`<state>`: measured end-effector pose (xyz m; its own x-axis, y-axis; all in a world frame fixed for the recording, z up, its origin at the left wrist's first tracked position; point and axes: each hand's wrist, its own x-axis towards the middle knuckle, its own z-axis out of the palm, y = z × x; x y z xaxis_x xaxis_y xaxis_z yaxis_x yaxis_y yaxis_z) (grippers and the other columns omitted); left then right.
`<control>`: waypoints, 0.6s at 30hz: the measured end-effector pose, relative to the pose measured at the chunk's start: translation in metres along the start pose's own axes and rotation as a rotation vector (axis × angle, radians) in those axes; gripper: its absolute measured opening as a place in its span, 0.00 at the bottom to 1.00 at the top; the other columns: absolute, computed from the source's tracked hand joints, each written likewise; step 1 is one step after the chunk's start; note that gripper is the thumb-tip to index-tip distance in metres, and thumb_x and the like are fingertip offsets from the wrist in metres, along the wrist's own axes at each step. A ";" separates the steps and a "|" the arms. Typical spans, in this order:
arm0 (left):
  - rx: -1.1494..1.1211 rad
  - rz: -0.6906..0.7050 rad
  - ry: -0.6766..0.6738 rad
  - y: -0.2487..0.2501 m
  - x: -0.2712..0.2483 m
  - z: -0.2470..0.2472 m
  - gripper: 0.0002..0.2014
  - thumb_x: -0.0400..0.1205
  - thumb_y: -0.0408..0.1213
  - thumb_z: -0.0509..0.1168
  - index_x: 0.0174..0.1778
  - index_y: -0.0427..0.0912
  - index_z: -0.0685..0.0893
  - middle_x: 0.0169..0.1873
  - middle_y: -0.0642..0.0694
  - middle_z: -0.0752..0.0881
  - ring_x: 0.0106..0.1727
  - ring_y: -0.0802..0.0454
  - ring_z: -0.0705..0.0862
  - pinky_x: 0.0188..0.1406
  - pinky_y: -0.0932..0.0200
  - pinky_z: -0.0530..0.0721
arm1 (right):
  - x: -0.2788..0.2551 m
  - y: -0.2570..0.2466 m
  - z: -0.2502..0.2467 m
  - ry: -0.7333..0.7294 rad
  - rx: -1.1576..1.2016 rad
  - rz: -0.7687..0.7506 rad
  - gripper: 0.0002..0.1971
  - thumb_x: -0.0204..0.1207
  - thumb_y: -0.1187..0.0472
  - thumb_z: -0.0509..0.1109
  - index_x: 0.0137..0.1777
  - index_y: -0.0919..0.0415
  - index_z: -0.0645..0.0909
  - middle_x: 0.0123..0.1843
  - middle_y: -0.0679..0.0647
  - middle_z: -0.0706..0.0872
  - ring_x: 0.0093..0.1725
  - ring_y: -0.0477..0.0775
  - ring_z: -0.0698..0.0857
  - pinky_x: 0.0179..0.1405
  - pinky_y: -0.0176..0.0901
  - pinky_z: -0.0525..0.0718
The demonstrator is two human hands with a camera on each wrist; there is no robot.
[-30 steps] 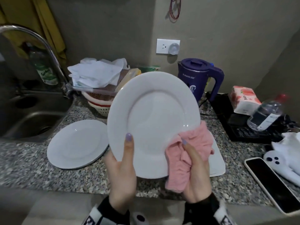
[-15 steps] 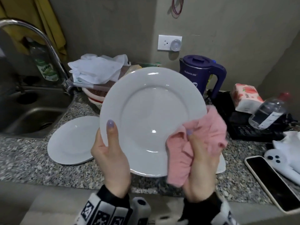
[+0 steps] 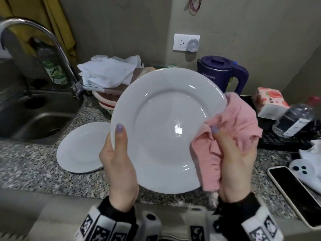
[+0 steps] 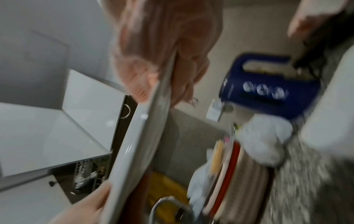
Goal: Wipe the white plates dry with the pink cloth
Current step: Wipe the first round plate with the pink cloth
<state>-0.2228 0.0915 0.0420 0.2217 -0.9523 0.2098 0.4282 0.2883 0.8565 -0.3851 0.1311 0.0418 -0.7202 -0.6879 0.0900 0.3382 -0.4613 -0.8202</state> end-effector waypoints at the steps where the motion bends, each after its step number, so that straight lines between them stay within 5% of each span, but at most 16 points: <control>1: -0.029 0.008 0.049 -0.003 -0.004 0.005 0.13 0.87 0.42 0.56 0.63 0.51 0.83 0.57 0.58 0.90 0.62 0.57 0.87 0.57 0.62 0.84 | -0.012 0.005 0.004 0.080 -0.003 0.012 0.31 0.68 0.68 0.77 0.71 0.65 0.71 0.61 0.62 0.87 0.62 0.59 0.86 0.62 0.53 0.84; 5: -0.064 0.043 0.155 -0.008 -0.005 0.012 0.12 0.88 0.39 0.55 0.62 0.51 0.82 0.57 0.57 0.90 0.63 0.56 0.86 0.59 0.60 0.85 | -0.055 0.040 0.005 0.209 -0.021 0.333 0.64 0.42 0.44 0.88 0.81 0.54 0.62 0.69 0.55 0.82 0.64 0.58 0.84 0.68 0.63 0.79; 8: -0.041 -0.003 0.133 -0.010 0.004 0.005 0.15 0.89 0.40 0.55 0.68 0.47 0.80 0.63 0.50 0.87 0.65 0.51 0.85 0.65 0.51 0.83 | -0.046 0.036 -0.008 -0.059 -0.175 0.229 0.47 0.58 0.47 0.84 0.74 0.64 0.70 0.64 0.59 0.86 0.64 0.59 0.85 0.66 0.64 0.81; 11: -0.045 0.001 0.188 -0.006 0.016 -0.006 0.13 0.89 0.40 0.56 0.66 0.48 0.81 0.61 0.51 0.88 0.63 0.52 0.87 0.59 0.56 0.85 | -0.026 0.013 -0.025 -0.312 -0.591 0.058 0.22 0.71 0.61 0.77 0.63 0.55 0.74 0.48 0.44 0.89 0.50 0.40 0.88 0.50 0.31 0.85; 12: -0.037 0.019 0.193 -0.005 0.020 -0.010 0.13 0.89 0.40 0.56 0.64 0.49 0.82 0.60 0.53 0.89 0.61 0.53 0.87 0.57 0.59 0.86 | -0.020 0.003 -0.029 -0.357 -0.716 -0.014 0.21 0.71 0.64 0.76 0.60 0.49 0.73 0.45 0.40 0.89 0.45 0.35 0.87 0.44 0.25 0.82; 14: -0.002 0.035 0.184 -0.005 0.026 -0.016 0.11 0.89 0.40 0.56 0.61 0.51 0.83 0.56 0.57 0.90 0.59 0.55 0.88 0.52 0.62 0.86 | -0.011 -0.019 -0.029 -0.370 -0.751 -0.119 0.23 0.70 0.68 0.77 0.60 0.49 0.75 0.47 0.38 0.88 0.45 0.34 0.86 0.45 0.27 0.83; 16: 0.033 0.027 0.163 -0.007 0.027 -0.019 0.11 0.89 0.39 0.57 0.60 0.52 0.83 0.55 0.57 0.90 0.58 0.55 0.88 0.52 0.63 0.86 | 0.001 -0.034 -0.021 -0.384 -0.707 -0.194 0.25 0.67 0.62 0.81 0.63 0.54 0.77 0.53 0.44 0.87 0.54 0.39 0.86 0.57 0.34 0.83; 18: 0.057 -0.004 0.123 -0.010 0.022 -0.017 0.11 0.89 0.39 0.57 0.60 0.50 0.84 0.56 0.55 0.90 0.59 0.55 0.88 0.56 0.61 0.86 | 0.012 -0.037 0.000 -0.476 -0.875 -0.286 0.31 0.68 0.51 0.80 0.70 0.44 0.74 0.67 0.47 0.75 0.66 0.33 0.74 0.70 0.30 0.71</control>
<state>-0.2078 0.0696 0.0304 0.3277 -0.9329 0.1496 0.3797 0.2750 0.8833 -0.4061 0.1393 0.0733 -0.3257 -0.8547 0.4041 -0.5033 -0.2051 -0.8394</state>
